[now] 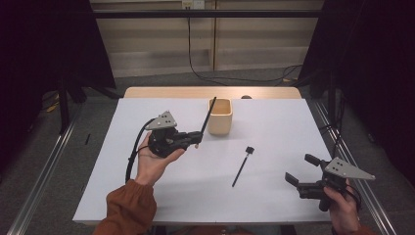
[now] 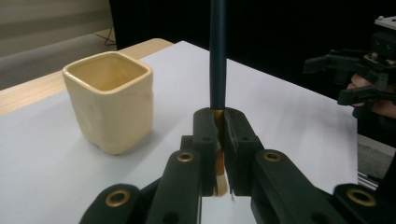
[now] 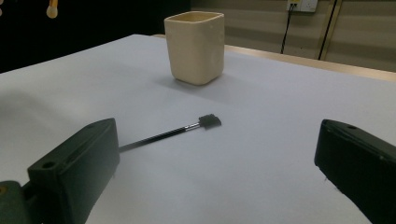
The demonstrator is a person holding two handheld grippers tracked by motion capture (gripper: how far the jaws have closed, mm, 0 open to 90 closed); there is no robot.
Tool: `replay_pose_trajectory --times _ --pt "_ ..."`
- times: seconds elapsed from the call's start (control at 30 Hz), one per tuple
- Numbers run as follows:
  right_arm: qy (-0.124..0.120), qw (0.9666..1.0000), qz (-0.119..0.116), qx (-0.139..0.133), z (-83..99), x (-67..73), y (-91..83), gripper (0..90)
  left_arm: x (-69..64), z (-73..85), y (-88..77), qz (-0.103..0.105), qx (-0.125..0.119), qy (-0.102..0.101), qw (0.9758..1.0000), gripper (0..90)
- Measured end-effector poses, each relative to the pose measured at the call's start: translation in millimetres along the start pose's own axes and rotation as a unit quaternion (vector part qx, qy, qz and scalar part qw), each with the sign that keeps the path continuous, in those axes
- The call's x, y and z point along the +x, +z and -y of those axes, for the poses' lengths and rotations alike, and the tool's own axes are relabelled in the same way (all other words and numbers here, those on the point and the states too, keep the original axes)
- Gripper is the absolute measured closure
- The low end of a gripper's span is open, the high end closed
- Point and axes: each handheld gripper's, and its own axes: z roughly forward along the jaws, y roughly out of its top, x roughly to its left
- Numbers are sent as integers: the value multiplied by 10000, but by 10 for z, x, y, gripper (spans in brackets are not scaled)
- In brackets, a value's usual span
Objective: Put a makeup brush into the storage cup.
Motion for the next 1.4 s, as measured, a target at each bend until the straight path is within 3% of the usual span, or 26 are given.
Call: replay_pose_trajectory --times 0.2,0.33,0.63,0.9,1.17,1.27,1.4 --pt "14 10000 -2 -2 -2 1 2 0 -92 -33 48 244 22 39 9997 848" --pt "5 10000 -13 3 -1 -2 2 0 -112 -34 90 394 44 -123 9991 848" --pt "28 10000 -17 -6 -1 -7 3 0 -178 -78 148 581 252 -246 9977 848" --pt "21 10000 -3 6 2 -13 2 0 -237 -190 190 701 519 -127 9961 848" --pt "17 10000 -17 3 2 -10 4 0 -239 -204 244 887 842 -188 9923 847" --pt "21 10000 -23 13 2 -10 6 0 -236 -214 262 922 1060 -200 9899 847" --pt "25 10000 -19 11 3 -12 5 0 -237 -216 285 878 1406 11 9862 848"
